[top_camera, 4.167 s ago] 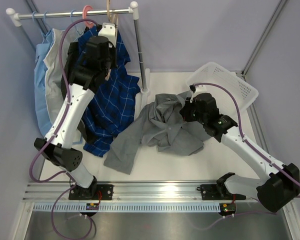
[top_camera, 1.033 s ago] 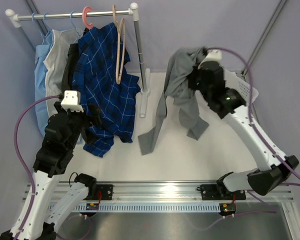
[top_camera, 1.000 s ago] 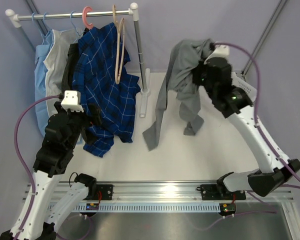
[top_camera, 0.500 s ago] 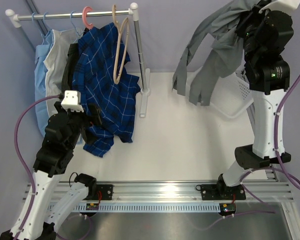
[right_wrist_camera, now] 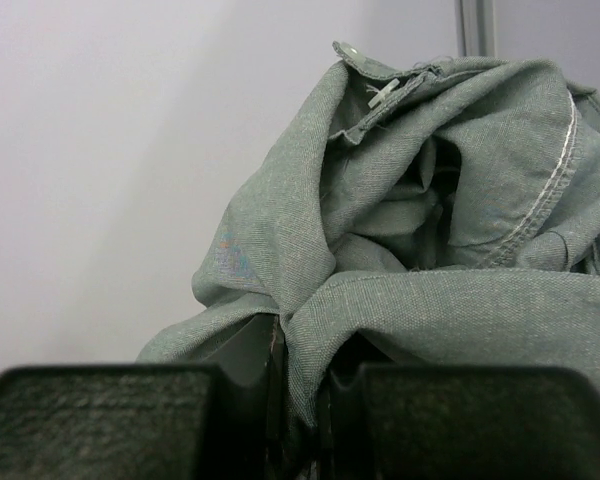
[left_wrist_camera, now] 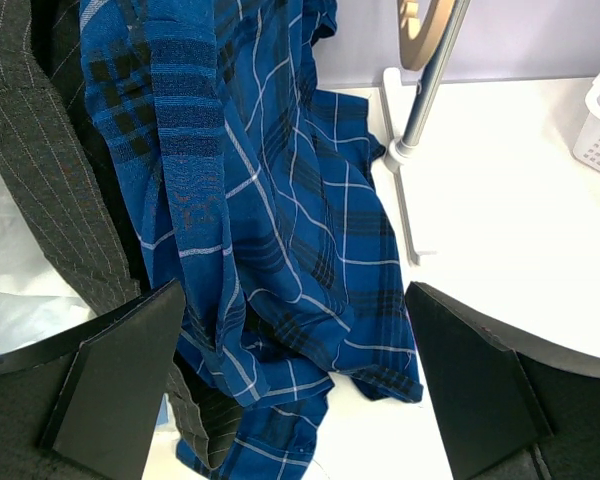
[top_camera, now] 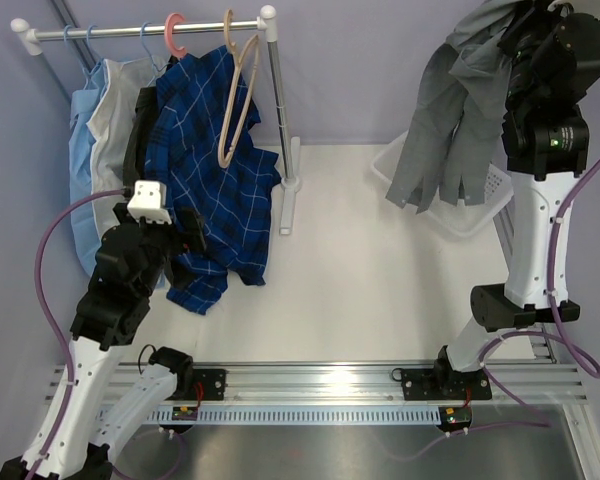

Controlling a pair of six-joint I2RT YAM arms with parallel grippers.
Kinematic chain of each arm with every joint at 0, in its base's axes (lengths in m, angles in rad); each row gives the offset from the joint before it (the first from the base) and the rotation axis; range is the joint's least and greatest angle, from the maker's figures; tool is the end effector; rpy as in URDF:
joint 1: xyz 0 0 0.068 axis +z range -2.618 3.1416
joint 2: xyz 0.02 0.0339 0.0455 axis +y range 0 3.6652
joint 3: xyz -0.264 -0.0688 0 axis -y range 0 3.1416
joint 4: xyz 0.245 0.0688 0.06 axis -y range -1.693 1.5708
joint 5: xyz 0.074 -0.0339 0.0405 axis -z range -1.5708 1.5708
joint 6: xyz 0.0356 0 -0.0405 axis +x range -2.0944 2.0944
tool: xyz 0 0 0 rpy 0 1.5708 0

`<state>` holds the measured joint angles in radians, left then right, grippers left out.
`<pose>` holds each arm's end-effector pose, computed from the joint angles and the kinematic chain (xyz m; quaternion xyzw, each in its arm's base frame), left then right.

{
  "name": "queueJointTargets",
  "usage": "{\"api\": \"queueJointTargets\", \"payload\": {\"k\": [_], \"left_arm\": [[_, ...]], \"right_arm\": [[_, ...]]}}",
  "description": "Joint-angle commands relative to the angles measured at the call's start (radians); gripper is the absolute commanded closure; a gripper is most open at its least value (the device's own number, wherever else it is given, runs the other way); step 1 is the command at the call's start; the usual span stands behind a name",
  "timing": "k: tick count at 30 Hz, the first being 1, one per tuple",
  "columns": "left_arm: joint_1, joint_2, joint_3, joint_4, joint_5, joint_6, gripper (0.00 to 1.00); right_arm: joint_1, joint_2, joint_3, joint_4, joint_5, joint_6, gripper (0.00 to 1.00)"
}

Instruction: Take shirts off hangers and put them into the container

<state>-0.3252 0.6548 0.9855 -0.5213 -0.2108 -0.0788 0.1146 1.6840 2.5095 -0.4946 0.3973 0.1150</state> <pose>0.1253 -0.0344 0.3900 0.0278 0.7693 -0.0475 0.6365 0.2727 0.0175 0.6313 0.1607 0.5695 -0.0225 0.8058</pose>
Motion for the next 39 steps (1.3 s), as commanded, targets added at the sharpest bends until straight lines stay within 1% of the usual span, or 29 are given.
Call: {"api": "queueJointTargets", "payload": {"k": [1, 4, 7, 8, 10, 11, 13, 14, 16, 17, 18, 19, 21, 23, 26, 29, 31, 33, 34, 35, 36, 37, 38, 39], "left_arm": [[0.005, 0.003, -0.008, 0.058, 0.016, -0.006, 0.01], [0.005, 0.006, -0.011, 0.061, 0.021, -0.006, 0.01], [0.005, 0.011, -0.013, 0.061, 0.021, -0.006, 0.01], [0.005, 0.011, -0.013, 0.061, 0.022, -0.006, 0.01], [0.005, 0.009, -0.016, 0.061, 0.025, -0.006, 0.01], [0.005, 0.009, -0.016, 0.063, 0.028, -0.007, 0.01], [0.005, 0.009, -0.016, 0.061, 0.03, -0.007, 0.01], [0.005, 0.011, -0.019, 0.061, 0.03, -0.007, 0.01], [0.005, 0.008, -0.019, 0.061, 0.03, -0.009, 0.01], [0.005, 0.008, -0.021, 0.061, 0.03, -0.009, 0.01], [0.005, 0.005, -0.021, 0.061, 0.03, -0.009, 0.01], [0.005, 0.003, -0.021, 0.063, 0.03, -0.009, 0.01], [0.005, -0.001, -0.028, 0.064, 0.031, -0.01, 0.01], [0.003, -0.003, -0.03, 0.066, 0.031, -0.01, 0.01], [0.005, -0.001, -0.031, 0.066, 0.034, -0.01, 0.01], [0.005, -0.001, -0.03, 0.066, 0.039, -0.012, 0.01], [0.005, -0.003, -0.033, 0.067, 0.039, -0.012, 0.01], [0.005, -0.004, -0.031, 0.066, 0.036, -0.012, 0.01], [0.005, -0.003, -0.033, 0.066, 0.036, -0.012, 0.01], [0.005, -0.001, -0.031, 0.066, 0.036, -0.012, 0.01], [0.005, -0.001, -0.033, 0.066, 0.039, -0.012, 0.01], [0.005, -0.001, -0.031, 0.066, 0.039, -0.012, 0.01], [0.005, 0.003, -0.033, 0.067, 0.04, -0.012, 0.01], [0.005, 0.002, -0.033, 0.066, 0.04, -0.012, 0.01]], "right_arm": [[-0.027, 0.025, 0.038, 0.122, -0.032, -0.035, 1.0], [-0.05, 0.026, 0.015, 0.149, -0.038, -0.026, 1.0], [-0.056, -0.006, -0.075, 0.175, -0.038, -0.018, 1.0], [-0.056, -0.018, -0.151, 0.204, -0.035, -0.02, 1.0], [-0.059, -0.055, -0.233, 0.237, -0.029, -0.018, 1.0], [-0.065, -0.066, -0.303, 0.26, -0.026, -0.009, 1.0], [-0.075, -0.09, -0.374, 0.275, -0.021, 0.002, 1.0], [-0.079, -0.099, -0.45, 0.293, -0.021, 0.018, 1.0], [-0.089, -0.127, -0.536, 0.326, -0.021, 0.028, 1.0], [-0.092, -0.138, -0.625, 0.361, -0.018, 0.035, 1.0], [-0.096, -0.145, -0.668, 0.379, -0.003, 0.04, 1.0], [-0.101, -0.159, -0.749, 0.411, 0.0, 0.055, 1.0], [-0.107, -0.164, -0.816, 0.427, 0.005, 0.08, 1.0], [-0.142, -0.156, -0.891, 0.416, -0.008, 0.127, 1.0], [-0.153, -0.126, -0.961, 0.392, -0.023, 0.173, 1.0], [-0.161, -0.069, -0.998, 0.375, -0.057, 0.213, 1.0], [-0.17, -0.011, -1.0, 0.341, -0.074, 0.235, 1.0], [-0.19, 0.032, -0.988, 0.314, -0.123, 0.273, 1.0], [-0.196, 0.08, -0.98, 0.301, -0.141, 0.284, 1.0], [-0.207, 0.107, -0.948, 0.26, -0.161, 0.297, 1.0], [-0.211, 0.137, -0.919, 0.225, -0.214, 0.302, 1.0], [-0.214, 0.208, -0.879, 0.126, -0.228, 0.305, 1.0], [-0.214, 0.25, -0.798, 0.073, -0.236, 0.31, 1.0], [-0.214, 0.316, -0.764, -0.005, -0.238, 0.313, 1.0]]}}
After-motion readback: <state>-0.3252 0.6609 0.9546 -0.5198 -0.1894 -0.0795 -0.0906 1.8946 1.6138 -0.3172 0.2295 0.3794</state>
